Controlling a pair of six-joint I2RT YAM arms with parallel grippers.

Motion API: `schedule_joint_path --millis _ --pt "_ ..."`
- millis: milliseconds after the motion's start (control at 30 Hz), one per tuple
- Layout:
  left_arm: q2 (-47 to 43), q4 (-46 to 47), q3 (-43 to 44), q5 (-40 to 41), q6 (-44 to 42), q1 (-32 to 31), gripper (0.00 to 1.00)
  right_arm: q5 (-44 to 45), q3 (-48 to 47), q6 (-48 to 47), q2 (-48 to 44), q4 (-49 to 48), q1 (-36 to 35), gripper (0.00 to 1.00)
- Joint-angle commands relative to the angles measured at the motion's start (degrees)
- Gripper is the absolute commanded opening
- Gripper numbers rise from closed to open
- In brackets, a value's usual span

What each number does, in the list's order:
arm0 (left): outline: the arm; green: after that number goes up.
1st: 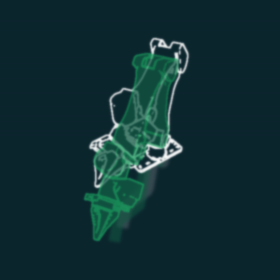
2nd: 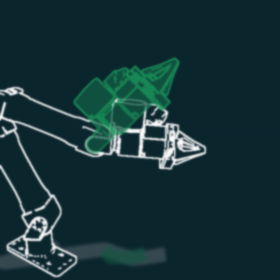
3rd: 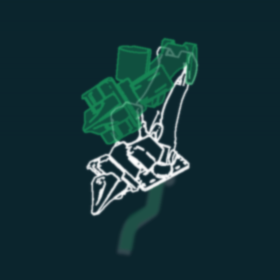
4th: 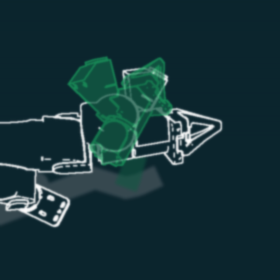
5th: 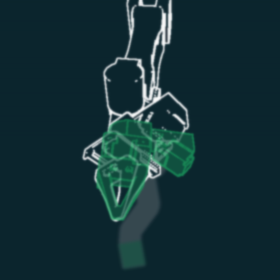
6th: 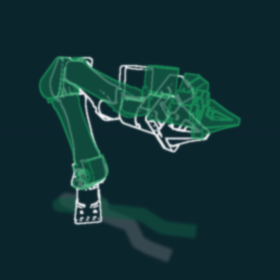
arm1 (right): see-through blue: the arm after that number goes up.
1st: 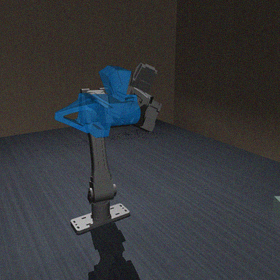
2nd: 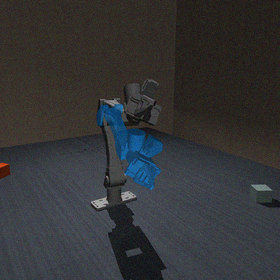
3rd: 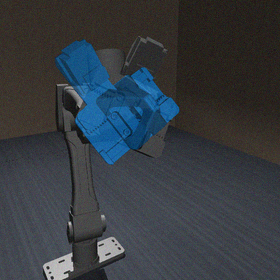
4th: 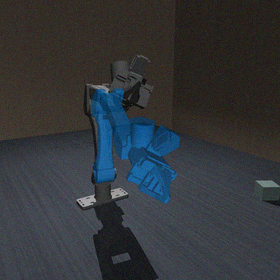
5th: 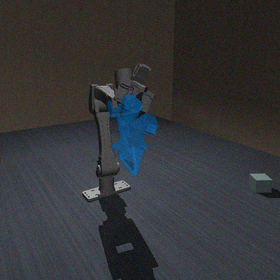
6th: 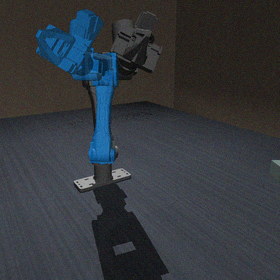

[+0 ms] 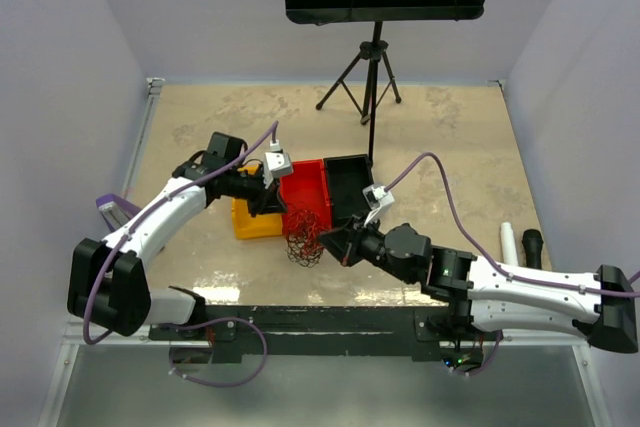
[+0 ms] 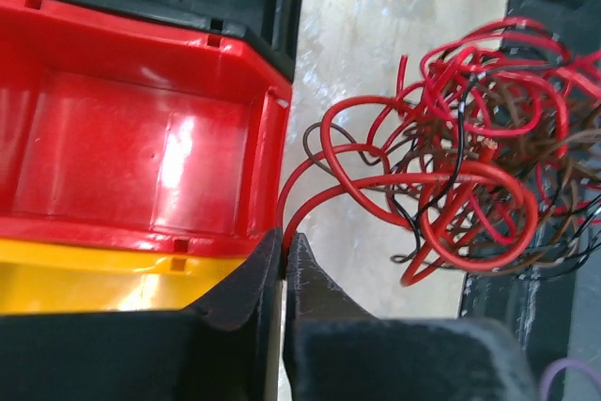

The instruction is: Untangle the cables

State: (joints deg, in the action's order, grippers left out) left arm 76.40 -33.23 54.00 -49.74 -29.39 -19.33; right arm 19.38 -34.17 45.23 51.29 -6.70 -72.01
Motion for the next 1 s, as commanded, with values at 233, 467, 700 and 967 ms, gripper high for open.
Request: schedule_joint_path --millis 233,467,700,967 --pt "-7.05 -6.31 10.15 7.11 1.61 -0.27 0.0 -0.22 6.66 8.11 2.49 6.43 -0.68 0.0" --pt "-10.92 -12.28 21.21 9.22 2.93 -0.18 0.0 1.71 7.55 14.0 10.49 11.09 -2.96 0.0" --pt "-10.31 -18.09 34.32 11.31 6.61 -0.18 0.0 3.91 4.56 19.62 17.17 16.1 -6.38 0.0" --pt "-10.13 -15.55 50.05 28.18 14.35 -0.18 0.0 6.55 4.03 28.41 17.62 21.55 -11.22 0.0"
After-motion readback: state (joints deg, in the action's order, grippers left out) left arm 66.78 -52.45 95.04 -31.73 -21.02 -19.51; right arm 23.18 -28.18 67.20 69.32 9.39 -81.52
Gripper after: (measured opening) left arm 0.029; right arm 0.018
